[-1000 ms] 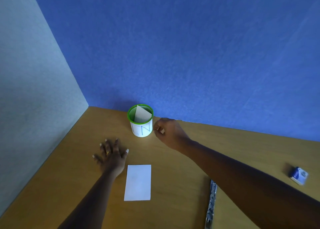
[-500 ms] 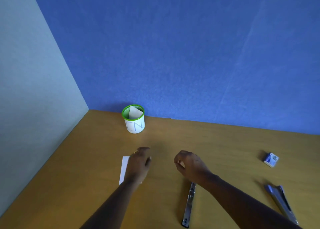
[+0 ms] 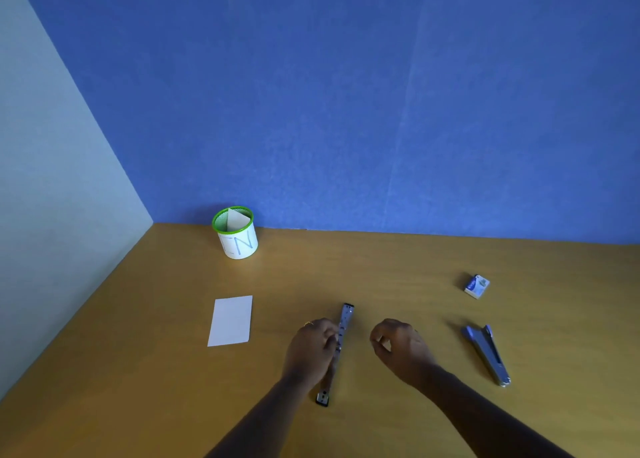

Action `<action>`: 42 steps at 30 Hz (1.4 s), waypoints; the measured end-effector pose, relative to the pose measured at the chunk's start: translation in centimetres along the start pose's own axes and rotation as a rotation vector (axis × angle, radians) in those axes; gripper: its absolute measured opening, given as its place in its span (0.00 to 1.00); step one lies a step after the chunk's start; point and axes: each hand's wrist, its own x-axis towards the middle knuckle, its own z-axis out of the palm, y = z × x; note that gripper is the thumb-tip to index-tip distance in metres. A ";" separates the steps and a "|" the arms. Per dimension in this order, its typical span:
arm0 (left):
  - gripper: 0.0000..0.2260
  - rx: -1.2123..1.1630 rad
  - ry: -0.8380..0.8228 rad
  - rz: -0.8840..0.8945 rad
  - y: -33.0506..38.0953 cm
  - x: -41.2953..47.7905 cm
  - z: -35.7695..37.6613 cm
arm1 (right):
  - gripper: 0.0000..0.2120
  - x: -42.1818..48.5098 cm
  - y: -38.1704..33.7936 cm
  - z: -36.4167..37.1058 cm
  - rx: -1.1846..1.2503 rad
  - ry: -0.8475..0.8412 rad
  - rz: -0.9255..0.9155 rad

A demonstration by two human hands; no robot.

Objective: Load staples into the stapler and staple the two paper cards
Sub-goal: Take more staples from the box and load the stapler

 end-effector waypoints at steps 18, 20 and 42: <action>0.11 0.263 -0.097 0.031 8.8 0.9 7.3 | 0.11 0.3 10.8 -9.3 -0.036 0.155 0.310; 0.13 0.270 -0.104 0.015 9.0 1.1 7.8 | 0.15 1.2 11.8 -9.8 -0.052 0.130 0.330; 0.17 0.272 -0.154 -0.060 9.3 1.7 9.1 | 0.16 3.3 15.9 -9.5 -0.225 -0.002 0.324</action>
